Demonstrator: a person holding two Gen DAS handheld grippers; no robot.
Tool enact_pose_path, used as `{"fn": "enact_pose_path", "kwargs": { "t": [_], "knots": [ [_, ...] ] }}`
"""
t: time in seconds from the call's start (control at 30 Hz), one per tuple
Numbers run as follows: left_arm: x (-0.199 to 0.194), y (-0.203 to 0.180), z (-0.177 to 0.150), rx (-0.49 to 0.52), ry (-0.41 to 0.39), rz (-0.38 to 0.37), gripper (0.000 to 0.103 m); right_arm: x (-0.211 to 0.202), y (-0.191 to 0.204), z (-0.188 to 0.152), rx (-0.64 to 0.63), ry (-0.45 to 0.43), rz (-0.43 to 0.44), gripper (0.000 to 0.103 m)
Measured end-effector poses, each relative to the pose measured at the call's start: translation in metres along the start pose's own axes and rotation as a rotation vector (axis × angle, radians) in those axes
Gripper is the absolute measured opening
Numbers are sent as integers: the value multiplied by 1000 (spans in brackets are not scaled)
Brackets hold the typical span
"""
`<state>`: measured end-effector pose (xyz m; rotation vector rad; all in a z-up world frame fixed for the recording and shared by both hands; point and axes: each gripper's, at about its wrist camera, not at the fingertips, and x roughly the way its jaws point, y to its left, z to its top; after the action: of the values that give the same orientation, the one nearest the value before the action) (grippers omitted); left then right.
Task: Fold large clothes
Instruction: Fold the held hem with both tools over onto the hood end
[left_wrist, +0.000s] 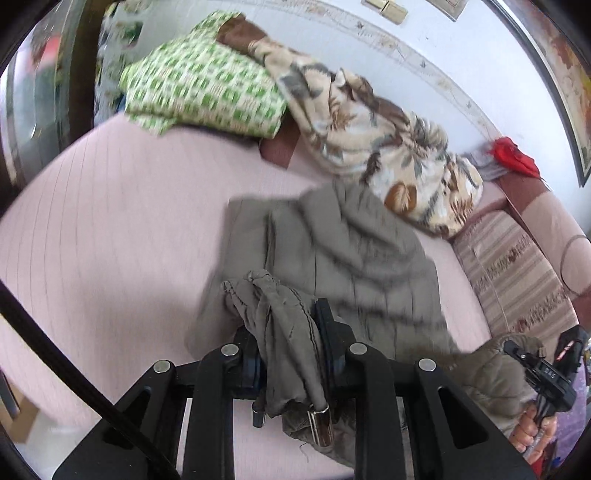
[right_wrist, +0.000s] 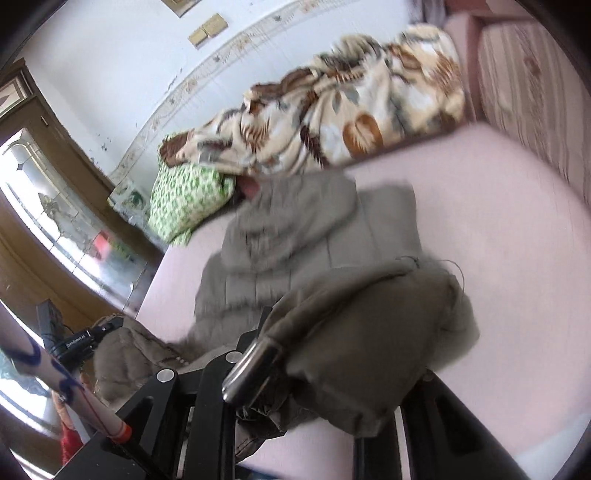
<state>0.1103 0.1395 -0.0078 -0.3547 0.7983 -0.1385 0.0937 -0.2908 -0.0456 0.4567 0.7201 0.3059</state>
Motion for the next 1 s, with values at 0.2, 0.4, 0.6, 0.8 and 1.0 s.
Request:
{"fn": "enact_pose_path", "kwargs": {
  "t": [0.2, 0.4, 0.6, 0.8, 1.0],
  "knots": [
    [44, -17, 92, -27, -20, 21, 23, 45, 14, 94, -13, -56, -99, 23],
    [123, -18, 166, -85, 13, 124, 23, 115, -10, 158, 55, -46, -162, 23],
    [227, -14, 200, -104, 93, 253, 23, 194, -51, 186, 127, 8, -237, 24],
    [304, -4, 193, -83, 147, 331, 25, 256, -84, 186, 199, 52, -258, 25],
    [349, 10, 174, -80, 159, 339, 26, 295, -102, 175, 201, 70, -273, 28]
  ]
}}
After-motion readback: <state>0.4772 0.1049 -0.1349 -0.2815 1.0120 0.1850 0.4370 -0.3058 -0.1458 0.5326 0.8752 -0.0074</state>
